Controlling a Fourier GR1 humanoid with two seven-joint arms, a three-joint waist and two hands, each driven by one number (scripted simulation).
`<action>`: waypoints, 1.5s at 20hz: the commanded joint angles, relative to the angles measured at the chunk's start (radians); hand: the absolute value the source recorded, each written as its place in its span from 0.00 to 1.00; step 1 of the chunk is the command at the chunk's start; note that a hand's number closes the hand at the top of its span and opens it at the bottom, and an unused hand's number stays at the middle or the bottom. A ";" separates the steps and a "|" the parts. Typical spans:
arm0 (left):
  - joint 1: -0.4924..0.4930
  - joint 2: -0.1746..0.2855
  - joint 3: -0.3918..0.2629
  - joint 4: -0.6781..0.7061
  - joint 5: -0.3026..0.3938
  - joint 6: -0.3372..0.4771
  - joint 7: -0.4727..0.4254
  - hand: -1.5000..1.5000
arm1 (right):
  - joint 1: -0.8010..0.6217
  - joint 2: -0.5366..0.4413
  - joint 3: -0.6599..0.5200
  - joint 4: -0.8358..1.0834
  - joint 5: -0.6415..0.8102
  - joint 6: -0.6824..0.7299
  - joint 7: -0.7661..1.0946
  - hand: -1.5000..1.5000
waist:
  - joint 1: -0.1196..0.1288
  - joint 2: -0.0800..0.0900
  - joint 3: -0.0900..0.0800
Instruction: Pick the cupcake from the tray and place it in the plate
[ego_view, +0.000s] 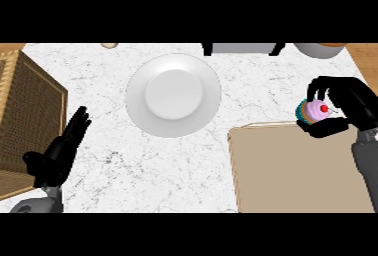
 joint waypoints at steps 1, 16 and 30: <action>-0.007 -0.003 0.003 -0.002 -0.009 0.007 0.004 0.50 | -0.040 -0.010 -0.052 -0.129 -0.066 0.038 0.021 1.00 | -0.006 -0.002 0.000; -0.043 -0.026 0.020 0.083 -0.053 0.008 -0.068 0.50 | -0.300 0.202 0.081 -0.139 0.018 0.019 0.250 1.00 | 0.006 0.003 0.000; 0.002 -0.030 0.005 -0.052 -0.020 -0.039 0.037 0.50 | -0.529 0.427 0.286 0.289 0.009 -0.230 0.330 1.00 | 0.028 0.004 0.000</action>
